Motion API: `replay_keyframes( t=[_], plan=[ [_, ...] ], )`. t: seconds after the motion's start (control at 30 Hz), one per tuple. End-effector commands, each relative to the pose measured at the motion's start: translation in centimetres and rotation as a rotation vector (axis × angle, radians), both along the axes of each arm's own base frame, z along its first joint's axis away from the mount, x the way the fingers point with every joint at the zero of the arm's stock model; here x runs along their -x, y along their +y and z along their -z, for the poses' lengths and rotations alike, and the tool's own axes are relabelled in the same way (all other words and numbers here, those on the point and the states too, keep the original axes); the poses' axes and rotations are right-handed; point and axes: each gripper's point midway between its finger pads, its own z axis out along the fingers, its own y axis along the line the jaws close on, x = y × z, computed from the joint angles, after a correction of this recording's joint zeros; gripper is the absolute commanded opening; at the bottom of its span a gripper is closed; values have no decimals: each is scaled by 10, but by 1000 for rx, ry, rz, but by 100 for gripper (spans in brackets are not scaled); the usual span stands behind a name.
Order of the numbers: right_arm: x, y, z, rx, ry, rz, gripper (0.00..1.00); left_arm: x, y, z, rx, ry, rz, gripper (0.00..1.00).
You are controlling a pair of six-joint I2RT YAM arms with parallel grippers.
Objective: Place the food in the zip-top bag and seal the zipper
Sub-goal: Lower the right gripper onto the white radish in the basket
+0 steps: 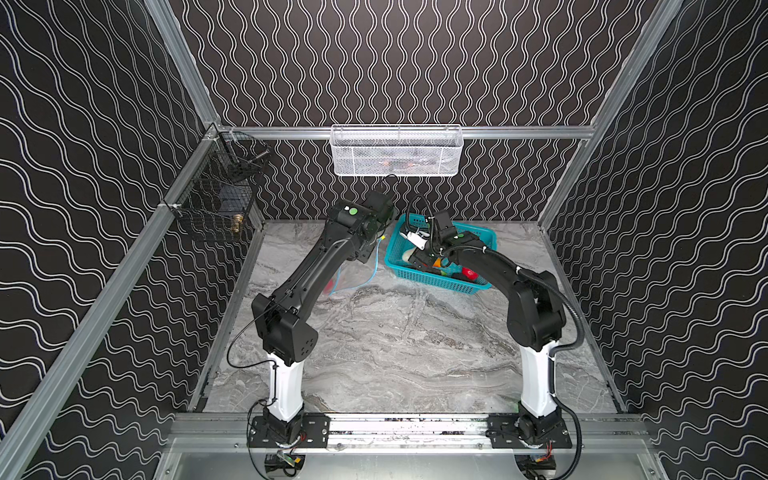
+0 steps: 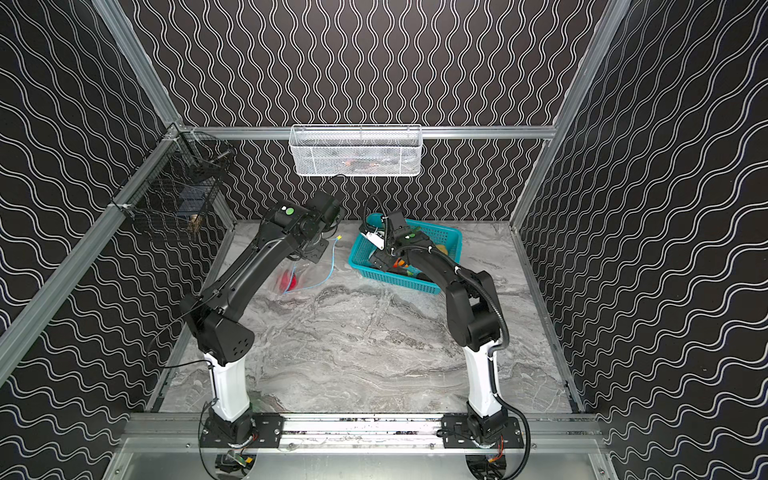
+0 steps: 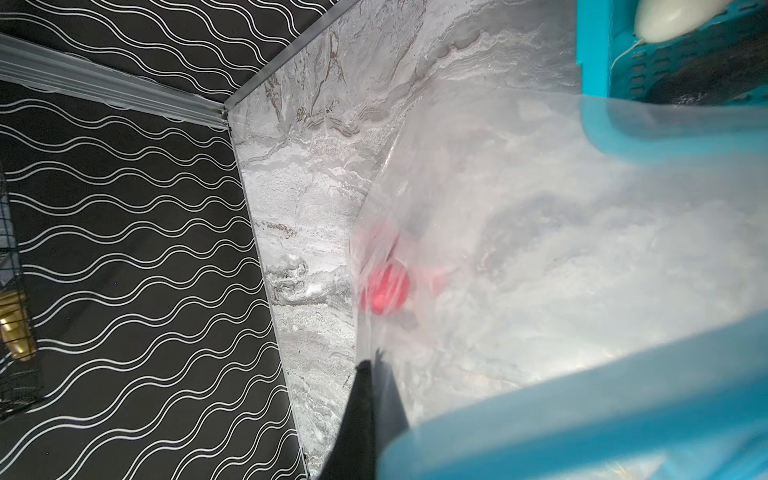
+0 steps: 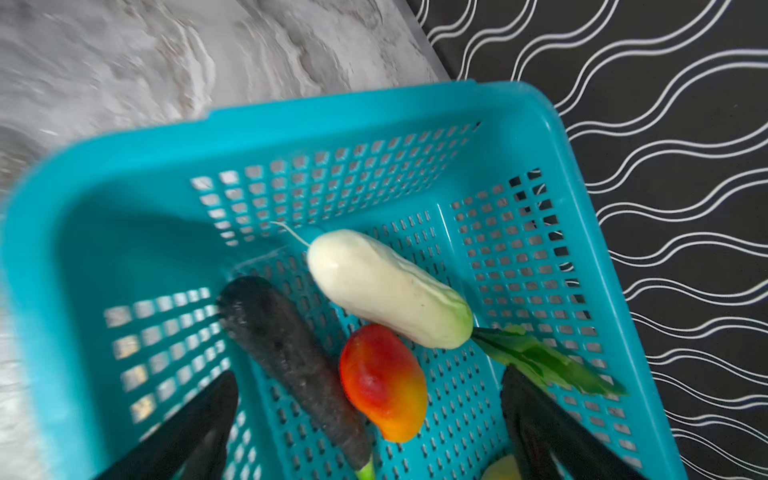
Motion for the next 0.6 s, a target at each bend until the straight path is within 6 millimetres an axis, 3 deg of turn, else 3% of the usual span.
replay_keyframes(
  t=[0.0, 0.23, 0.33, 0.43, 0.57],
  plan=[
    [-3, -4, 6, 59, 20, -32, 98, 0, 1, -2, 20, -15, -11, 0],
    [-26, -12, 17, 123, 25, -22, 95, 1, 1, -1, 18, -10, -13, 0],
    [-26, -11, 29, 144, 57, -35, 84, 1, 1, 1, 12, -9, -12, 0],
    [-30, -14, 38, 164, 70, -36, 80, -1, 3, 4, -4, -5, -18, 0],
    [-32, -10, 42, 158, 73, -42, 82, -1, 1, 9, -5, 8, -12, 0]
  ],
)
